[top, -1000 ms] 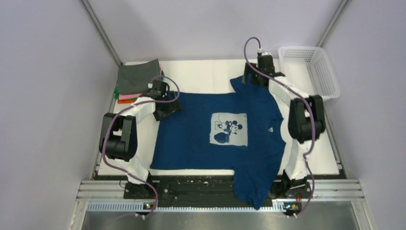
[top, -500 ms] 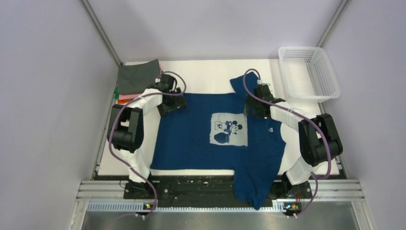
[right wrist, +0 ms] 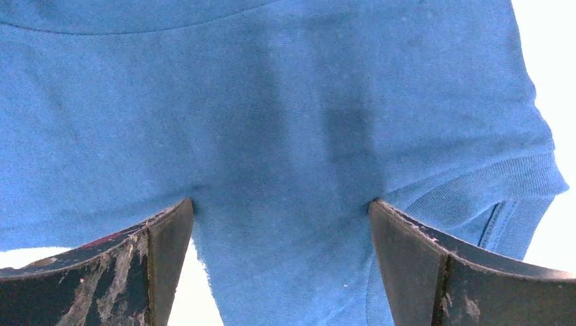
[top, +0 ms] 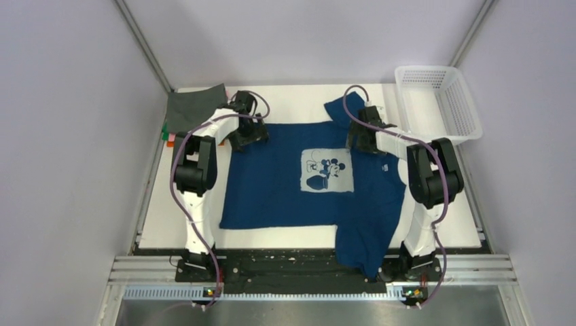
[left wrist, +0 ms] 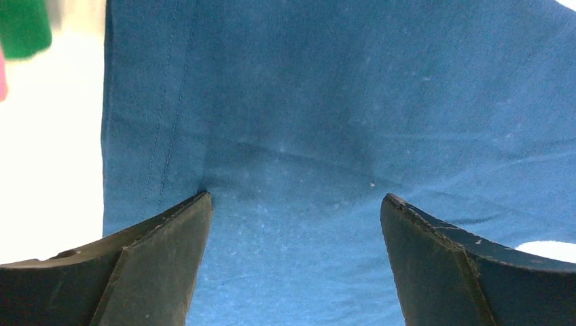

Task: Fold and stack the t-shirts
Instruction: Flatten out the tshirt

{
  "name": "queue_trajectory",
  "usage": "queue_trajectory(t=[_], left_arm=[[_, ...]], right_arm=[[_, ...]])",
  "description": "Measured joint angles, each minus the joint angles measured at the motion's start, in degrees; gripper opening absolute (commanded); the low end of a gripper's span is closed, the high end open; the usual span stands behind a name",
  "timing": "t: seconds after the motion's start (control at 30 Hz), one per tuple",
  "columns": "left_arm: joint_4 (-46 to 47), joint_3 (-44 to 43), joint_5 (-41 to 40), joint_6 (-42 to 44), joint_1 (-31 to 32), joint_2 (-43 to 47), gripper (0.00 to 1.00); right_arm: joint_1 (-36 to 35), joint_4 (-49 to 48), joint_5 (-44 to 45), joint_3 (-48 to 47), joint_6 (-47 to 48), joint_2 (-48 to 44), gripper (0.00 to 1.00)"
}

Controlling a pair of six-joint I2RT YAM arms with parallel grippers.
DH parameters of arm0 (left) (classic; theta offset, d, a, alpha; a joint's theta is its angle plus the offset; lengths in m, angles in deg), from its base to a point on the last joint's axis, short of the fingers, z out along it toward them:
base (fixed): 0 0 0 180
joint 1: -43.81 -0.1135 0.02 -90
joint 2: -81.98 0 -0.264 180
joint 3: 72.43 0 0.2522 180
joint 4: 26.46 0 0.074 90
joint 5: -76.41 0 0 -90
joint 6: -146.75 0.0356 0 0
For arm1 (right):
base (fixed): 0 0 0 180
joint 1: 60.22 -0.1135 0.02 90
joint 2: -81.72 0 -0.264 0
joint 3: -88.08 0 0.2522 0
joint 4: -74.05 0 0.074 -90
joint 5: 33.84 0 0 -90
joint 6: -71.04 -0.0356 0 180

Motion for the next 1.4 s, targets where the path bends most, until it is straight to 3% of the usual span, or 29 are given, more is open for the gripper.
queue_trajectory(t=[0.37,0.53,0.67,0.83,1.03,1.17,1.4], left_arm=[[-7.3,-23.45,0.42,1.4,-1.44,-13.66,0.99],[-7.26,-25.94,0.68,1.99,-1.46,-14.45,0.99],[-4.02,-10.23,-0.66,1.9,-0.26,-3.26,0.99],[2.34,21.81,-2.62,-0.74,4.33,25.11,0.99],[6.95,45.92,-3.93,-6.23,5.09,47.63,0.99],[6.54,56.74,-4.52,-8.74,5.31,53.75,0.99],[3.96,60.59,-7.69,-12.09,5.31,55.98,0.98]], right_arm=[[3.58,0.11,-1.33,-15.85,1.92,11.13,0.99],[4.09,-0.2,-2.93,-15.72,1.99,10.49,0.99],[4.09,0.5,-4.13,-3.74,1.16,-0.74,0.99],[3.82,-0.44,-6.91,12.74,-0.55,-23.85,0.99],[3.72,-1.22,-13.22,32.15,-4.57,-47.76,0.99],[3.72,0.17,-16.57,39.69,-7.08,-58.07,0.99],[3.72,0.98,-17.05,40.68,-8.52,-66.03,0.99]])
